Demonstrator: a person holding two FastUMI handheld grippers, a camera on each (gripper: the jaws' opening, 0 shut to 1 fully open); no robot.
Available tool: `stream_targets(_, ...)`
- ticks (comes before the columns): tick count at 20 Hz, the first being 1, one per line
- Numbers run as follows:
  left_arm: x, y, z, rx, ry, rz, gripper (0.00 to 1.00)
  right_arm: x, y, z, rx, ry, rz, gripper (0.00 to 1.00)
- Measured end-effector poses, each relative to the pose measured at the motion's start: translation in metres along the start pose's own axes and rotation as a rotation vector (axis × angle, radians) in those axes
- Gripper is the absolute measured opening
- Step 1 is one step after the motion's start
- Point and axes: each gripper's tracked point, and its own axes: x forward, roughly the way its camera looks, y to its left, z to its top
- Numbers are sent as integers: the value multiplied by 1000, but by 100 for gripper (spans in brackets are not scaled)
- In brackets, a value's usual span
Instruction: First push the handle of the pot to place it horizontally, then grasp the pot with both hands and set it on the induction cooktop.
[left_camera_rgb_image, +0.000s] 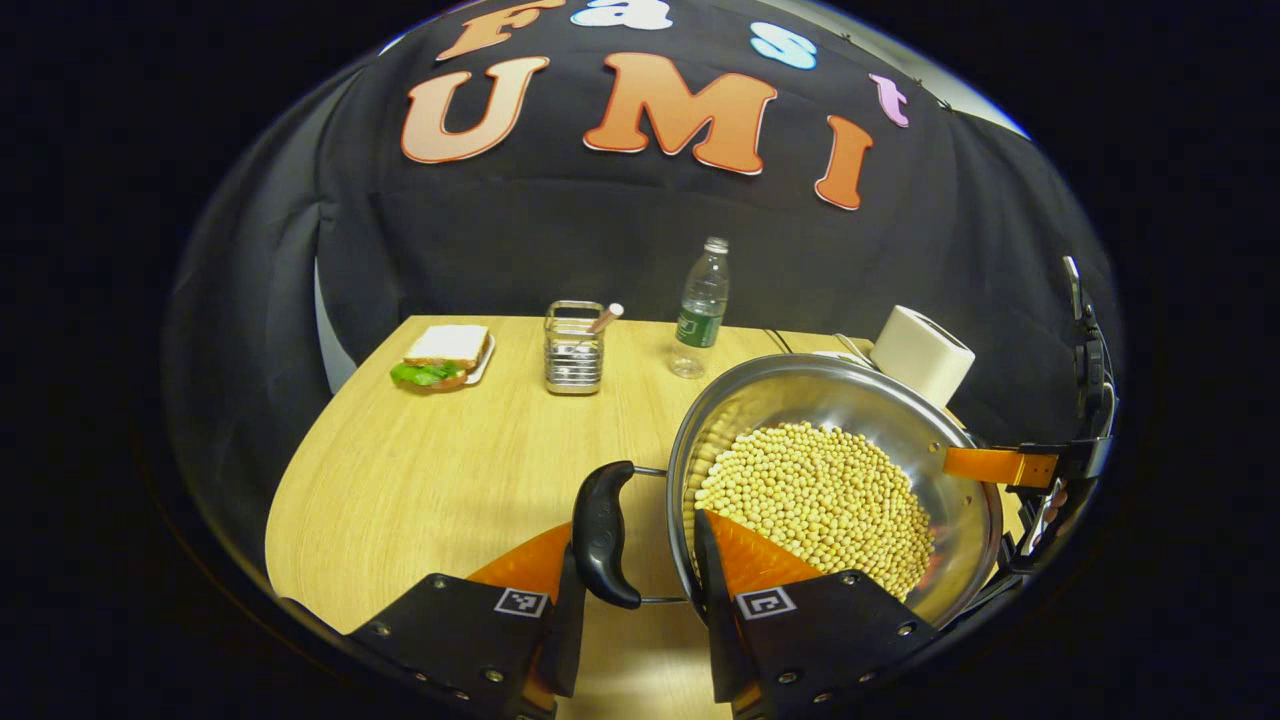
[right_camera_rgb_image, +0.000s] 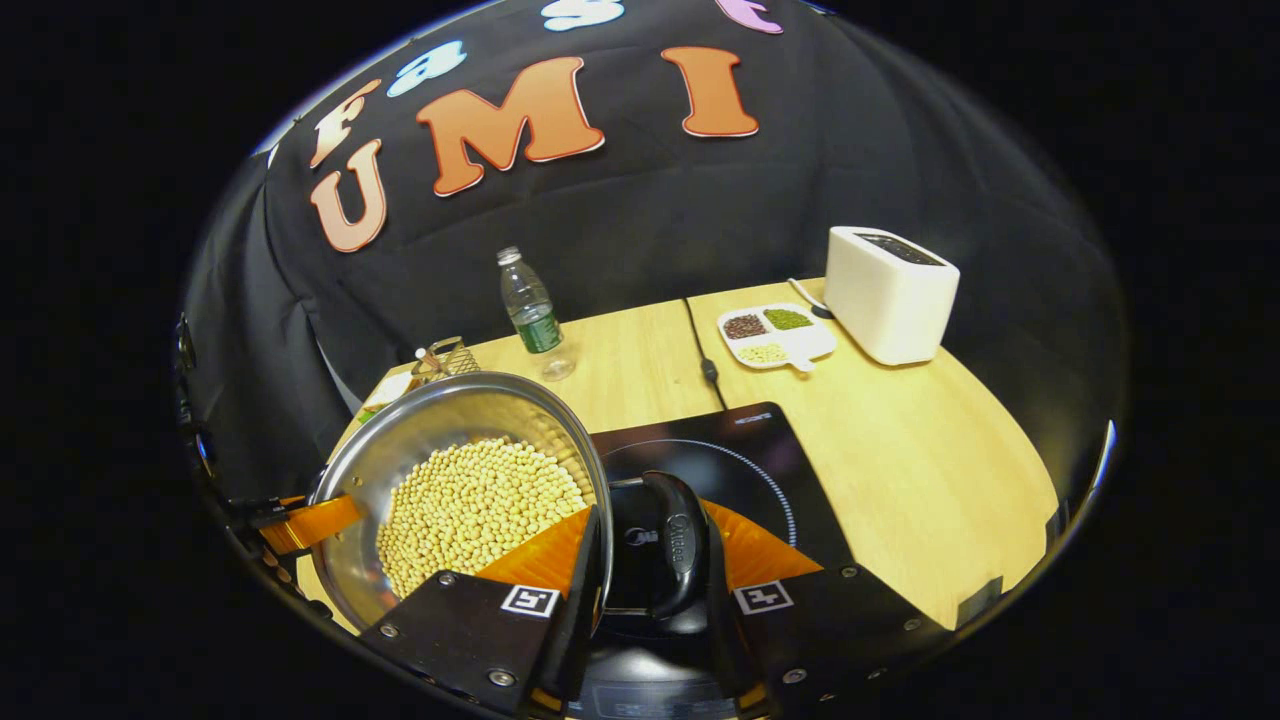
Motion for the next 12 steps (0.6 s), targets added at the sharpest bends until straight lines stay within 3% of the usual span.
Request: stream_targets(12, 38, -85, -11, 39, 57, -63, 53, -3, -84, -9, 52, 42, -70, 49)
